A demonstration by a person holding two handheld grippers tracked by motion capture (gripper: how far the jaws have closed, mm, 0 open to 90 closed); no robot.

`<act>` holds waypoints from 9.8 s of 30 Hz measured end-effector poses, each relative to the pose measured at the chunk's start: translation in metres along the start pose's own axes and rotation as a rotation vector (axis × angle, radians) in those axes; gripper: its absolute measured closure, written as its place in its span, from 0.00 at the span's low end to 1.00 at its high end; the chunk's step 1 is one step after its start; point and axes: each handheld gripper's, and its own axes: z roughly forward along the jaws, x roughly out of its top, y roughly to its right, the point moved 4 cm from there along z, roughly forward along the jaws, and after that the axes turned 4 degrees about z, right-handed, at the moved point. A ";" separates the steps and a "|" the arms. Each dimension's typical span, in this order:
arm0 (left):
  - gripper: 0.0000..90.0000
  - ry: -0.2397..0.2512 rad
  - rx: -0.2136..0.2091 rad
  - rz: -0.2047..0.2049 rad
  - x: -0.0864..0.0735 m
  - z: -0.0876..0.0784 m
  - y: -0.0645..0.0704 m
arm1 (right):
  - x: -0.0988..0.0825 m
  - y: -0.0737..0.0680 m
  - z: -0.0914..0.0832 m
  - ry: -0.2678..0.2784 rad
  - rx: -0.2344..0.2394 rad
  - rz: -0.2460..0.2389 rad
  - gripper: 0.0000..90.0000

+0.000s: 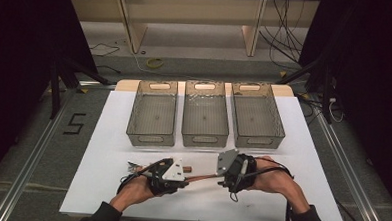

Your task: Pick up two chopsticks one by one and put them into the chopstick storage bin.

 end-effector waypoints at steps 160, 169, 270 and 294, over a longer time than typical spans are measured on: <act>0.21 0.336 0.160 -0.472 -0.035 -0.037 -0.043 | -0.038 0.046 0.058 -0.242 0.120 0.110 0.71; 0.21 0.337 0.165 -0.472 -0.037 -0.039 -0.042 | -0.041 0.044 0.063 -0.256 0.141 0.113 0.79; 0.87 -0.083 -0.104 -0.005 0.025 0.017 -0.011 | -0.001 0.010 0.030 -0.132 0.127 -0.158 0.95; 0.92 -0.027 -0.074 -0.114 0.010 0.003 -0.031 | 0.000 0.021 0.008 0.019 0.043 0.041 0.53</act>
